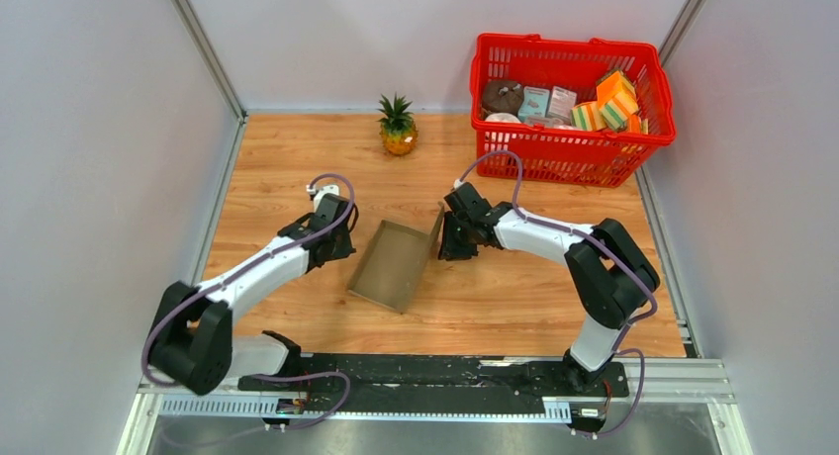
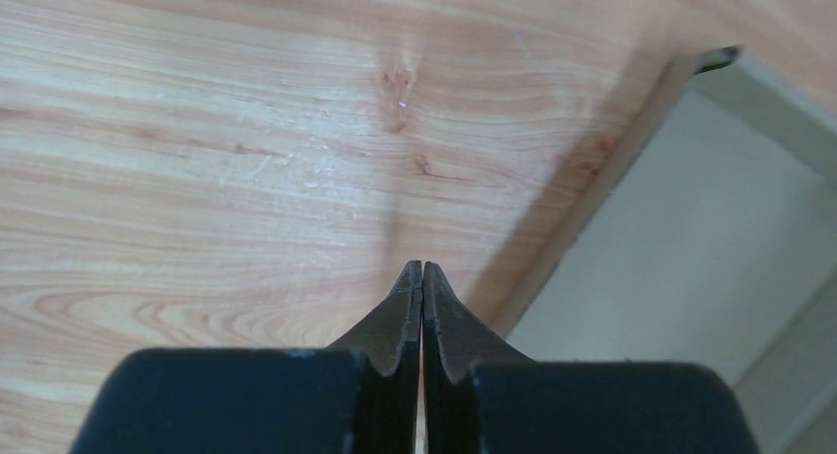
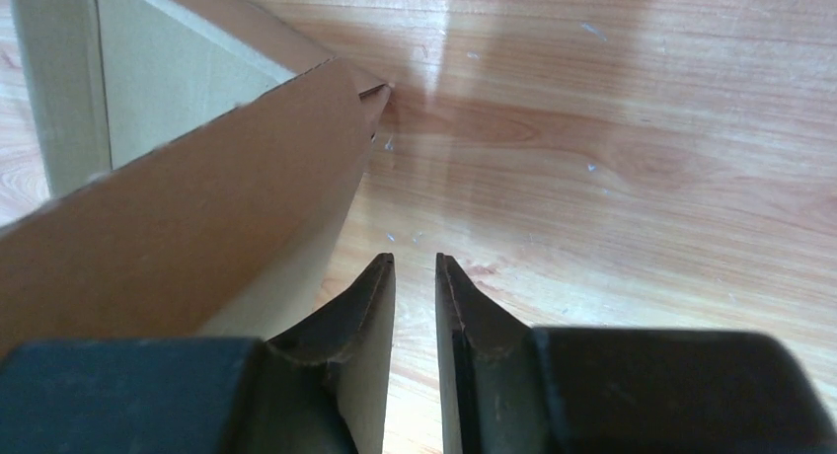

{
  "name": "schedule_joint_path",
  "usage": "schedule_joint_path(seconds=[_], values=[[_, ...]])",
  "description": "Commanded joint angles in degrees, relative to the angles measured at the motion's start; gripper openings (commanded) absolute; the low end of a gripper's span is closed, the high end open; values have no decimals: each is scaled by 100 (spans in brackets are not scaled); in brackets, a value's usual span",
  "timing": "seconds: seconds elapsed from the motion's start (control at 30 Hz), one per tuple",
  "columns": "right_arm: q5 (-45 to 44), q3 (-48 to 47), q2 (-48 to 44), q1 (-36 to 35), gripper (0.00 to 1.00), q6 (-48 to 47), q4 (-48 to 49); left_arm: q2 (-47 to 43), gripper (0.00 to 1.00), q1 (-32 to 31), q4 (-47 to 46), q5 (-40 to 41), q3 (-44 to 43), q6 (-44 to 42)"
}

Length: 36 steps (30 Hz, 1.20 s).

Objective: Fold the paper box

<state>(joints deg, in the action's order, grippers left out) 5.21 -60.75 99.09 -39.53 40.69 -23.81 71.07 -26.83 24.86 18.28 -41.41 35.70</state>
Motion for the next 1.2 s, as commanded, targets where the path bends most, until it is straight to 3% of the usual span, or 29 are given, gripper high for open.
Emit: schedule_joint_path(seconds=[0.0,0.17,0.37,0.47,0.53,0.67,0.77,0.9,1.07,1.17], values=[[-240,-86,137,-160,24,291,316,732,1,20,-552,-70,-263,-204],[-267,-410,567,-327,19,229,202,892,0,-33,-1281,-738,184,-12],[-161,-929,963,-556,18,194,246,1224,0,-595,-1808,-1642,211,567],[-283,-1105,1042,-530,17,89,70,1199,0,-727,-1941,-1627,361,789],[-380,-974,920,-486,17,-95,52,1016,0,-718,-2124,-1652,528,772],[-154,-693,805,-117,18,-500,34,585,2,-456,-1485,-1195,537,596],[41,-254,542,208,22,-868,114,233,4,1,-1326,-1537,660,561],[-99,212,164,376,27,-1282,-140,-242,6,55,-1361,-1792,967,508],[427,887,-406,270,28,-977,-10,-822,6,-181,-1423,-2004,1626,552],[690,1083,-592,69,28,-712,289,-989,6,-752,-1309,-1864,1846,744]])
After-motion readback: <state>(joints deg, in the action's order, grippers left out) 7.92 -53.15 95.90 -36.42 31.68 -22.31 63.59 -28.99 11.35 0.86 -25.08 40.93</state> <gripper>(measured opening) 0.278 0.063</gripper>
